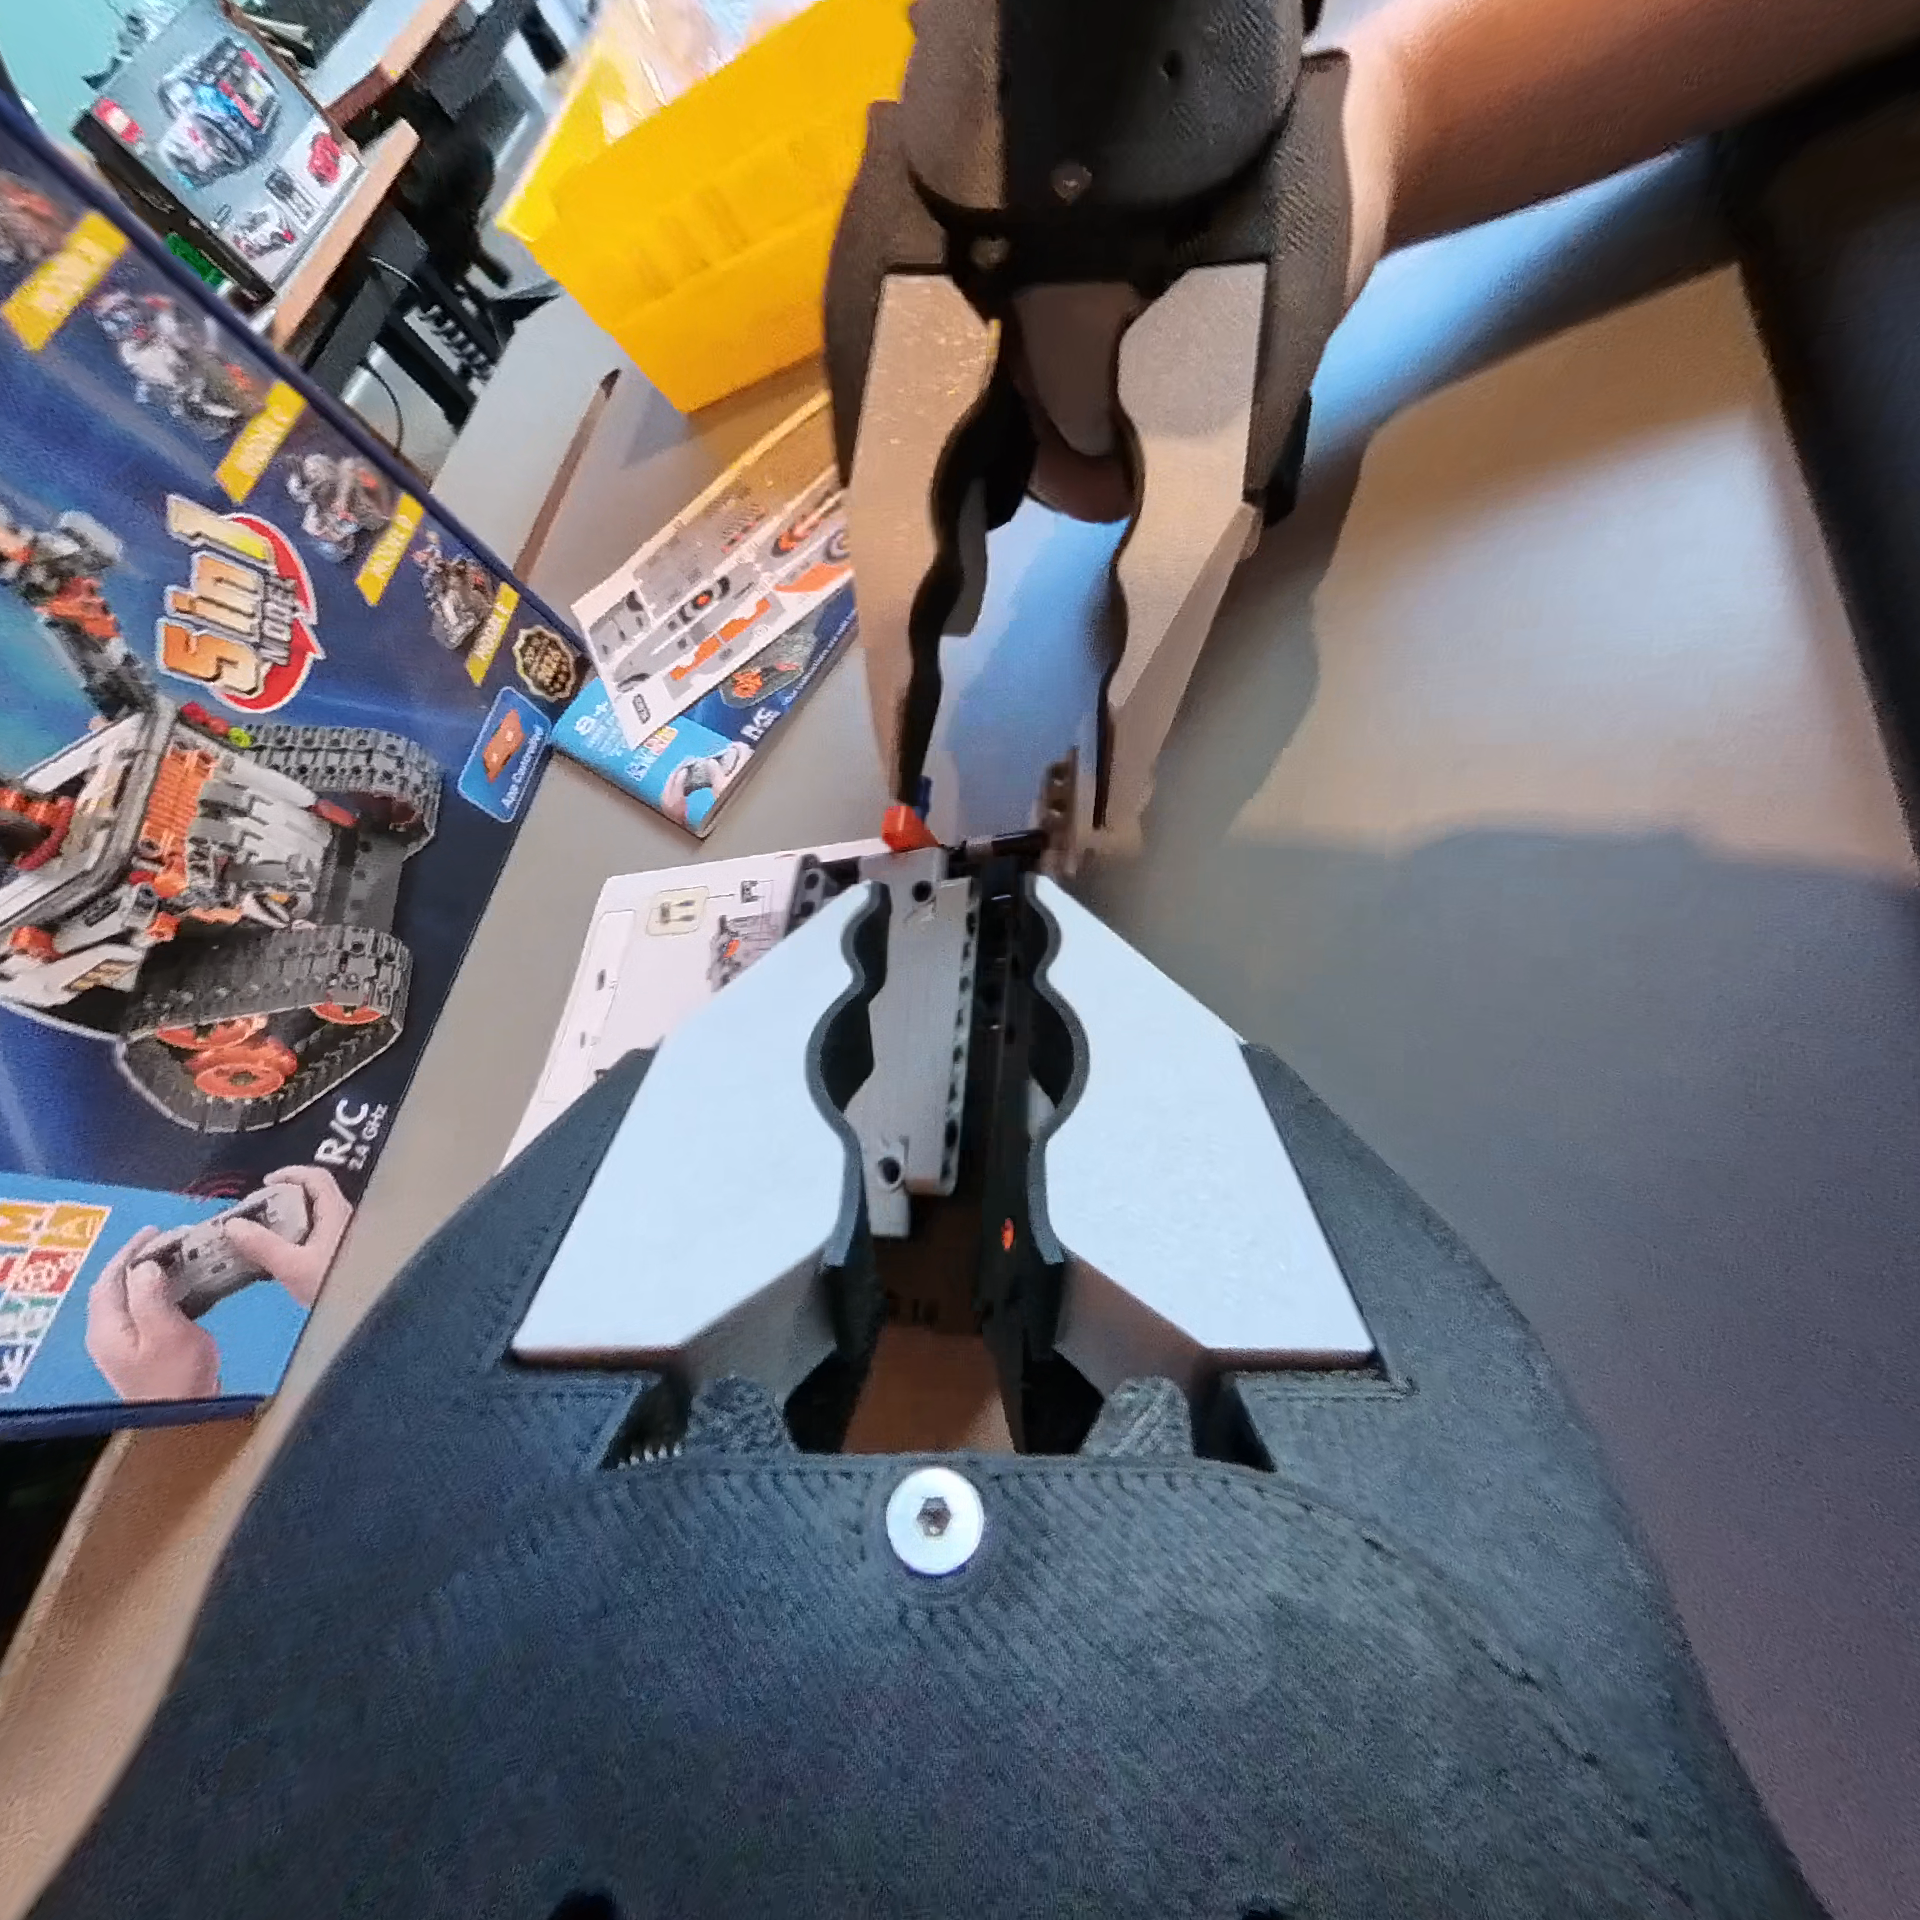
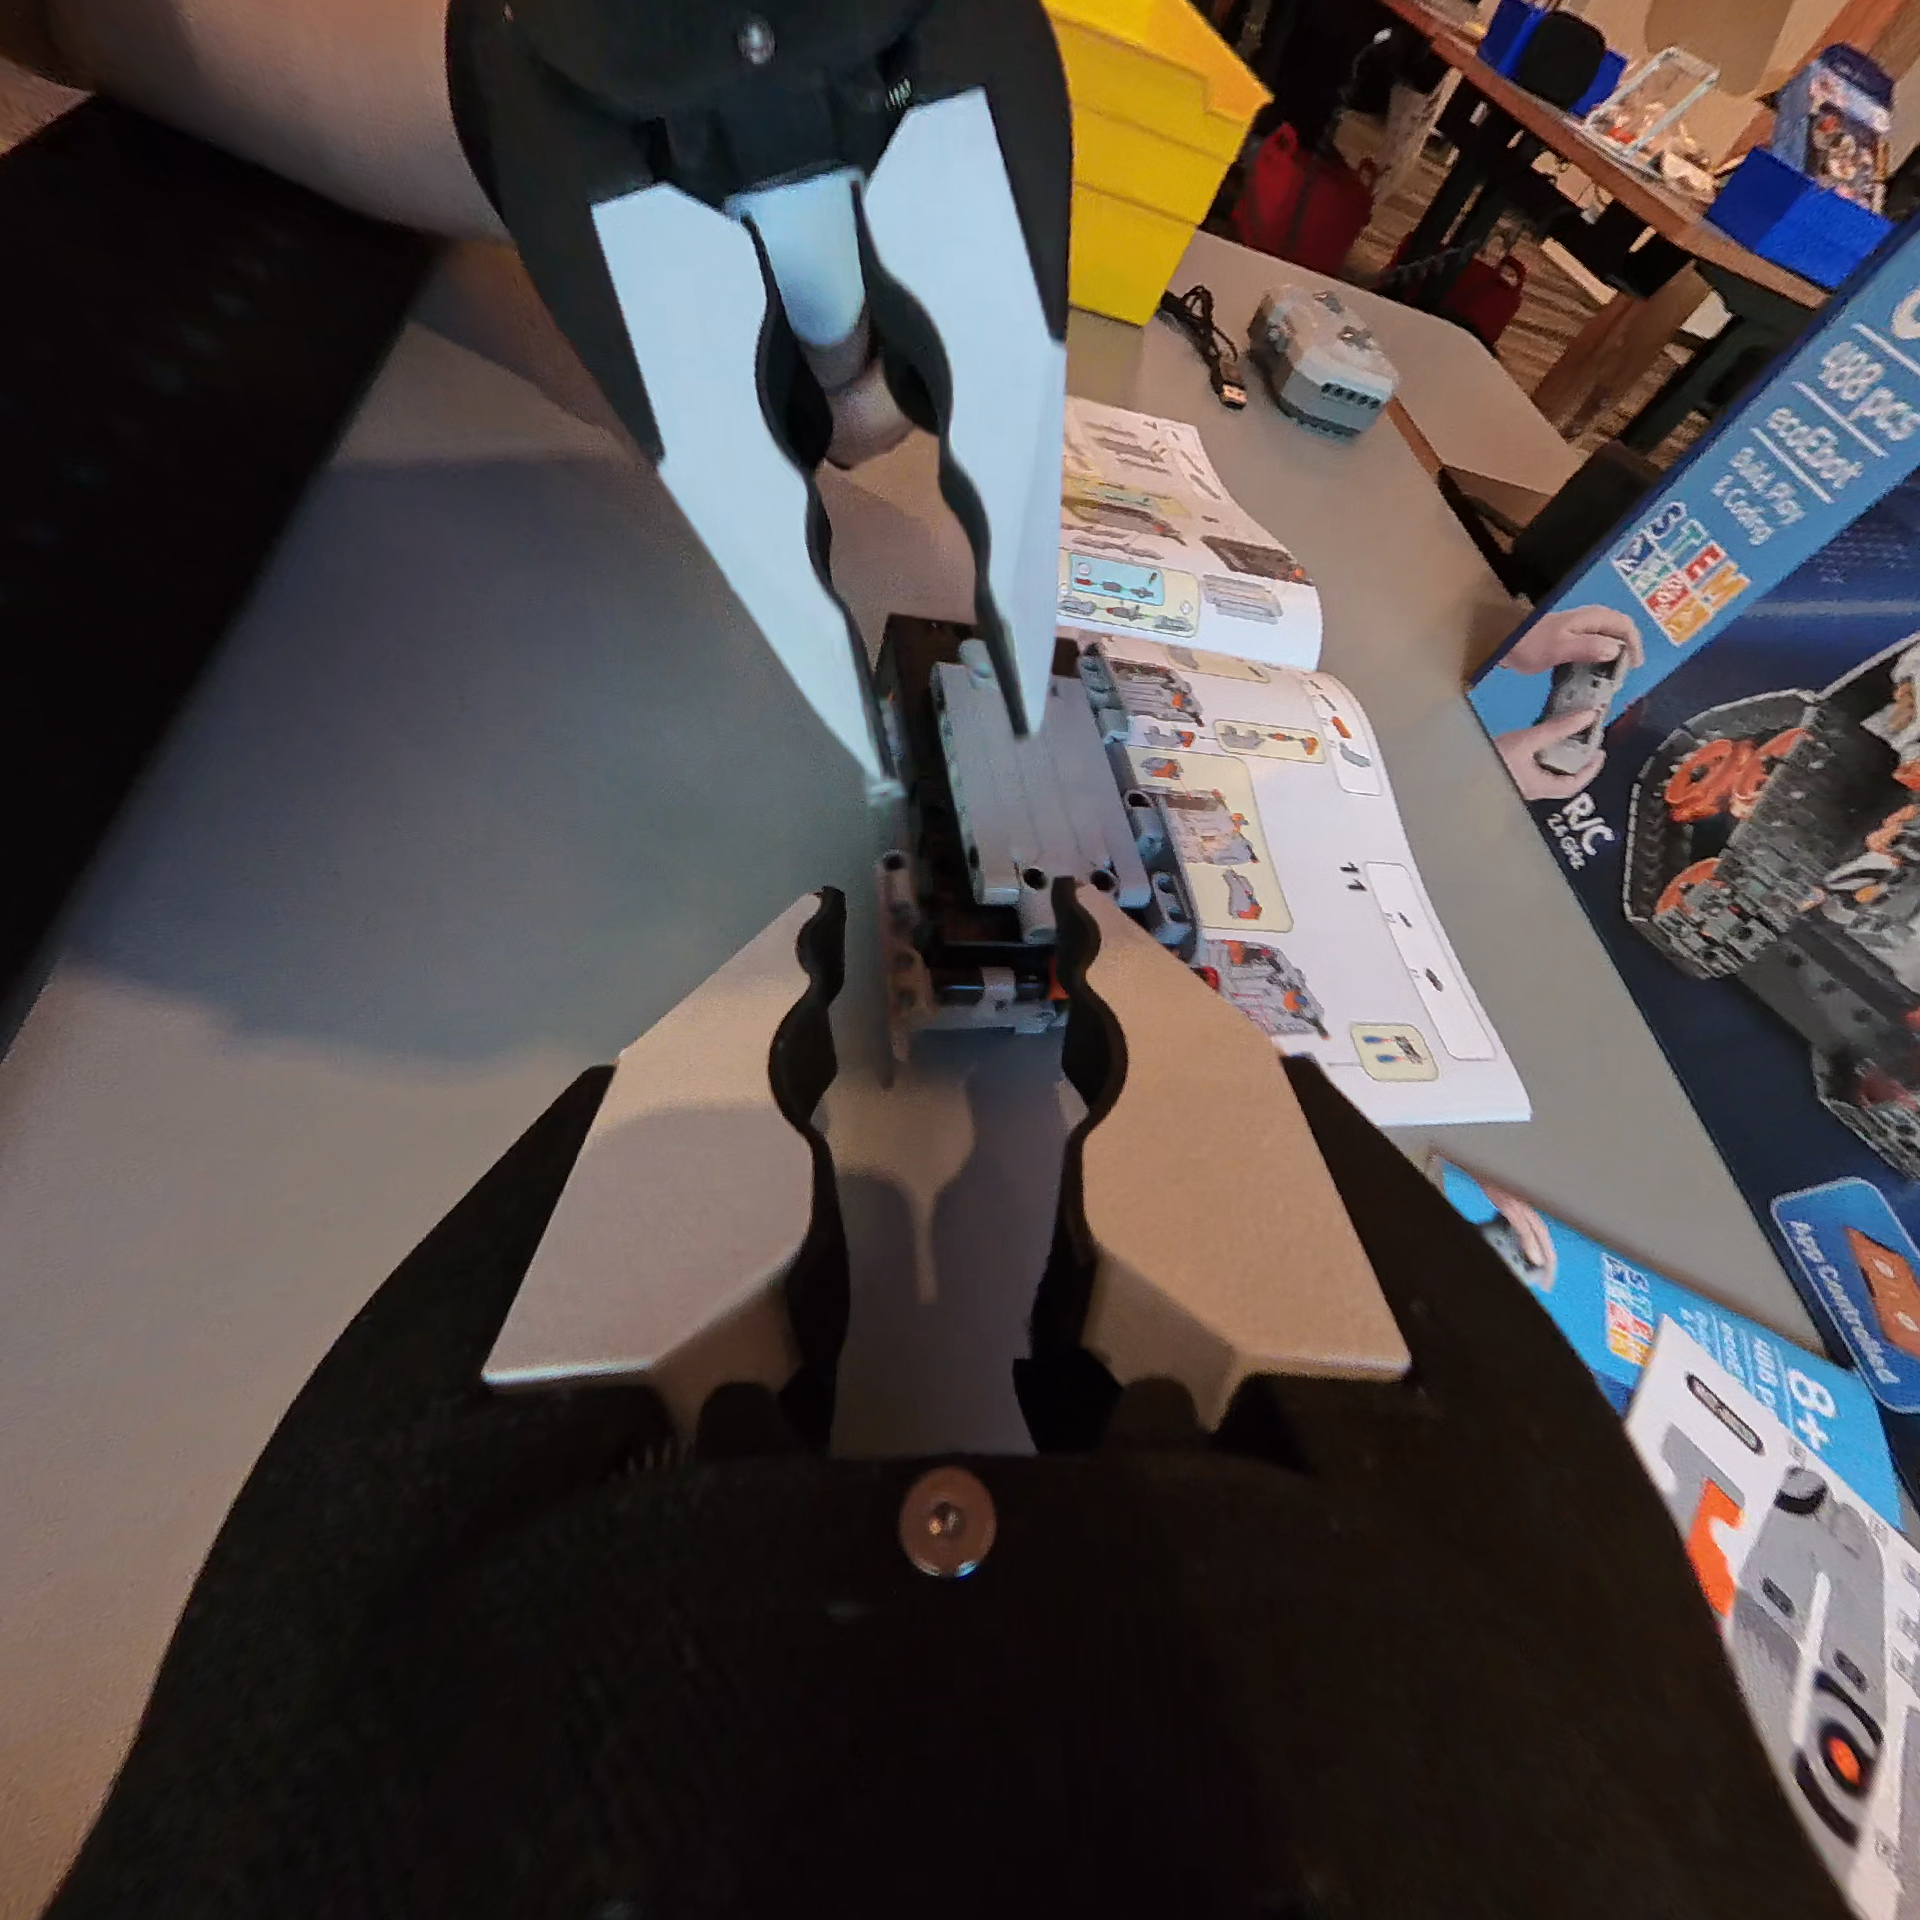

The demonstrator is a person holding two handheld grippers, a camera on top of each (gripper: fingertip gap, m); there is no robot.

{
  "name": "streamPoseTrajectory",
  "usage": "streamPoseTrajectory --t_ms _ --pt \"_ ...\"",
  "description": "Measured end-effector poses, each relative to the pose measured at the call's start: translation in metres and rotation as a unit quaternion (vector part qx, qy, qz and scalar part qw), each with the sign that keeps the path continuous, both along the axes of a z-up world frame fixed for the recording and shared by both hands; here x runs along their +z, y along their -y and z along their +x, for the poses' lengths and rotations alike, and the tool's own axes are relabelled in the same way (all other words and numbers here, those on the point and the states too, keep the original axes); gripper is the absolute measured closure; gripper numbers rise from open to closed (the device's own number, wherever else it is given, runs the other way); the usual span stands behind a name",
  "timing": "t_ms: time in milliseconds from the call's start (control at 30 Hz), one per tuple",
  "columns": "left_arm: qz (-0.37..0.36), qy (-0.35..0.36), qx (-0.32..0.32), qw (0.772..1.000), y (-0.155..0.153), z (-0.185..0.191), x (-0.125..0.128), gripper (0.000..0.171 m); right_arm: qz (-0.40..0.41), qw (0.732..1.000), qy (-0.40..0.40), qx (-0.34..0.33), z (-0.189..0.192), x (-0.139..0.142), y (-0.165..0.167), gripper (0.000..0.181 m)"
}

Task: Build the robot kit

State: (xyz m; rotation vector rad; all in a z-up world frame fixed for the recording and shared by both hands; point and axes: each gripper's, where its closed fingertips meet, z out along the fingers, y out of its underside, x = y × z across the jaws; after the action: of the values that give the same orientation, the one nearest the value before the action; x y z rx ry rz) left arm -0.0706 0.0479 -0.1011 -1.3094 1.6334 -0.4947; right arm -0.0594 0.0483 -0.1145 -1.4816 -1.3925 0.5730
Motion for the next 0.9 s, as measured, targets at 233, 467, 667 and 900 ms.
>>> streamPoseTrajectory --t_ms 233,467,667,900 --pt "0.011 -0.031 0.022 0.999 -0.014 -0.021 -0.008 0.142 -0.039 0.999 -0.009 0.019 0.0 -0.003 0.014 0.148" --pt "-0.031 -0.03 0.033 0.999 -0.03 -0.036 -0.017 0.12 -0.031 0.999 0.008 0.006 0.005 -0.012 0.01 0.148" --pt "-0.078 -0.044 0.029 0.996 -0.032 -0.037 -0.026 0.097 -0.041 0.999 0.016 0.017 0.007 -0.014 0.016 0.148" --pt "-0.079 -0.066 0.02 0.994 -0.034 -0.038 -0.042 0.107 -0.087 0.993 0.071 0.021 0.013 -0.032 0.046 0.145"
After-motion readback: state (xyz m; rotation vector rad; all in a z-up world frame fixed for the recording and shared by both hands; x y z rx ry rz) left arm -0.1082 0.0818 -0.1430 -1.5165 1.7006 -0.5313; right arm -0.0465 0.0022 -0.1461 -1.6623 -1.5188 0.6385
